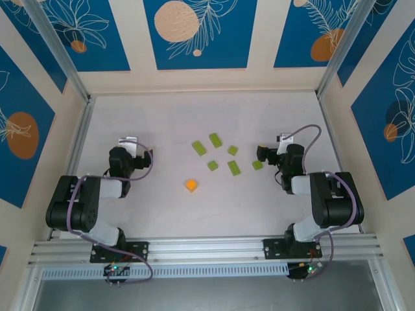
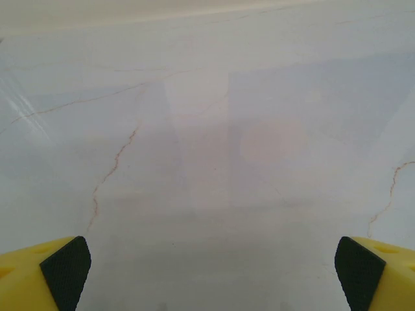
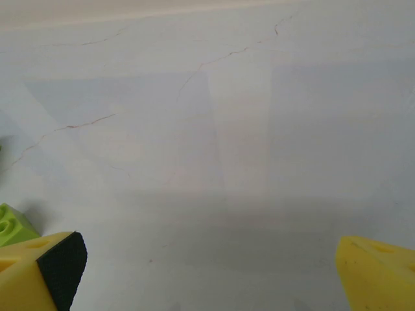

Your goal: Assemble a carrot with lego

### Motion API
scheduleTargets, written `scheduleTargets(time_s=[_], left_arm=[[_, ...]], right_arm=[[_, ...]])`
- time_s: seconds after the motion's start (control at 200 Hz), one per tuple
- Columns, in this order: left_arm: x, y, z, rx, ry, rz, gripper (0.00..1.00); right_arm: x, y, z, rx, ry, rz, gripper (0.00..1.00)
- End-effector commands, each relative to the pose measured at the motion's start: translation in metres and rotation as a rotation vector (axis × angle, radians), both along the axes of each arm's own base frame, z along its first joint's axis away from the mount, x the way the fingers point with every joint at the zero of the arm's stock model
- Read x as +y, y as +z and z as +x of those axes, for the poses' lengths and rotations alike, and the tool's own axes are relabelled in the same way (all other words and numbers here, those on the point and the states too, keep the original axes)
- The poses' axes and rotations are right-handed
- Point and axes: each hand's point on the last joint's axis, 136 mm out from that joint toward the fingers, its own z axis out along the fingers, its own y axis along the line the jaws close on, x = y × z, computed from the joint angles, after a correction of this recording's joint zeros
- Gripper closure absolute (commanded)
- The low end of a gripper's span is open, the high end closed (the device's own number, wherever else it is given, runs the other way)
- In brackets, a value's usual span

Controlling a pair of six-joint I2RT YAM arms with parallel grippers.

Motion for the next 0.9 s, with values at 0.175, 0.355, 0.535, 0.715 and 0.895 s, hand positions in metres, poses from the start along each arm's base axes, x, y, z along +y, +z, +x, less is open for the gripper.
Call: scheduleTargets(time_s=[0.175,0.355,0.535,0.715,0.895], left_arm=[[-0.0026,0.0053,0.0032,-0.026,-0.020,0.008,0.01],[-0.0026,0.0046,0.0027,-0.024,-0.020,0.008,0.01],[-0.0030,0.0052,0.0031,-0.026,-0.021,0.008,0.01],[-0.0026,0.0050,0.0030,-0.024,-0.020,0.008,0.01],[0.0042,0.0123,0.0034,-0.014,0.032,0.025,0.01]], right_arm=[[0.0020,0.0131,0.0079,-0.044,0.014,0.011,0.00],[0.0023,0.0129,0.0079,-0.044,0.015,0.012,0.01],[0.0023,0.0129,0.0078,-0.043,0.015,0.011,0.00],[0.0028,0.0131,0.0079,-0.044,0.016,0.013,0.01],[0.0018,0.0138,0.0075,-0.047,0.012,0.013,0.05]])
